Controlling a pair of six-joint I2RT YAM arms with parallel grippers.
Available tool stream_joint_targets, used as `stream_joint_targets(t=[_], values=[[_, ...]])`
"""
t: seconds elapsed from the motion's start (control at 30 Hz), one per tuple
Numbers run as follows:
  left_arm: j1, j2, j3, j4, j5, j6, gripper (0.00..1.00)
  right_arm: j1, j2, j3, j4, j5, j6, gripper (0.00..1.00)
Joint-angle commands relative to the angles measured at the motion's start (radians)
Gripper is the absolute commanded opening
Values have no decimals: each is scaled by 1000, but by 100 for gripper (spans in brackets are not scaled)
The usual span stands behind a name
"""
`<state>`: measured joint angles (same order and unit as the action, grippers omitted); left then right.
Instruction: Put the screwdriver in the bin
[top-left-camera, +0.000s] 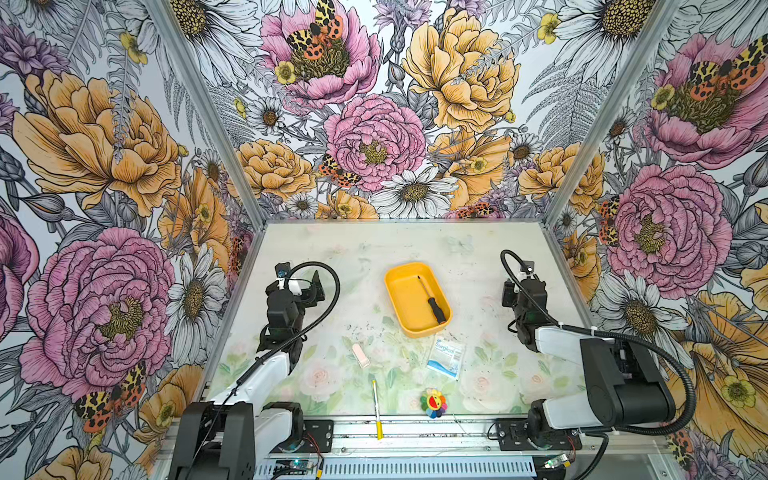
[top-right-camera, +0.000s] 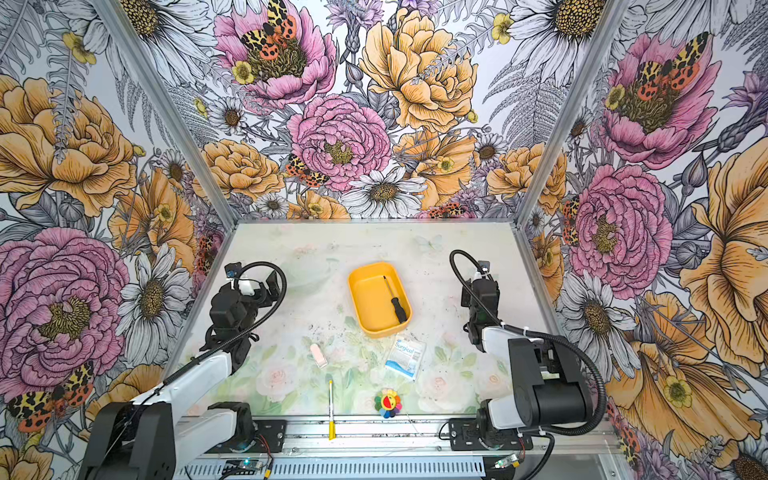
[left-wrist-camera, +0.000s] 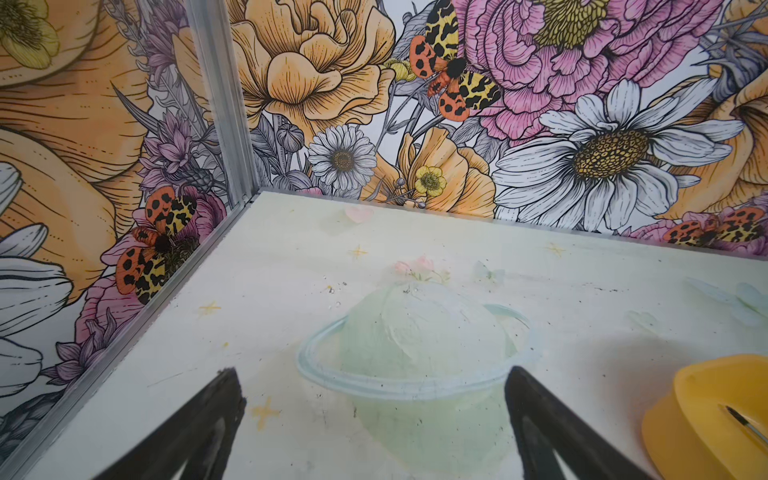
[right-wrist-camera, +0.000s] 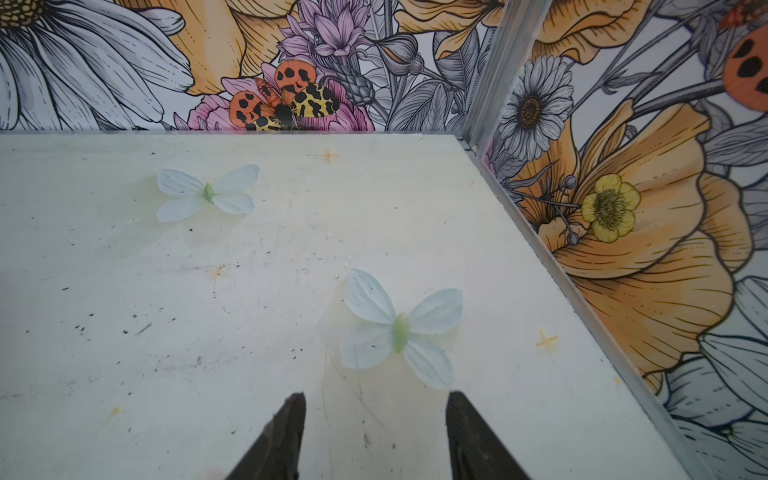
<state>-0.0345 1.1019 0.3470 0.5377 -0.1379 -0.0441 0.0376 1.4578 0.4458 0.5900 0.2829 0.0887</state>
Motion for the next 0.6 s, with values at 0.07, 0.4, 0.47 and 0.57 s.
stream_joint_targets(t=[0.07,0.4,0.47,0.57], values=[[22,46,-42,149,2,28,99,-6,31,-19,178,55,18,56],[47,205,-26,259,42,8,99,-5,55,-89,329,25,6,57],[52,233,-15,269,51,10,99,-1,81,-86,340,38,0,58],[52,253,4,255,45,26,99,2,75,-85,335,43,2,58]])
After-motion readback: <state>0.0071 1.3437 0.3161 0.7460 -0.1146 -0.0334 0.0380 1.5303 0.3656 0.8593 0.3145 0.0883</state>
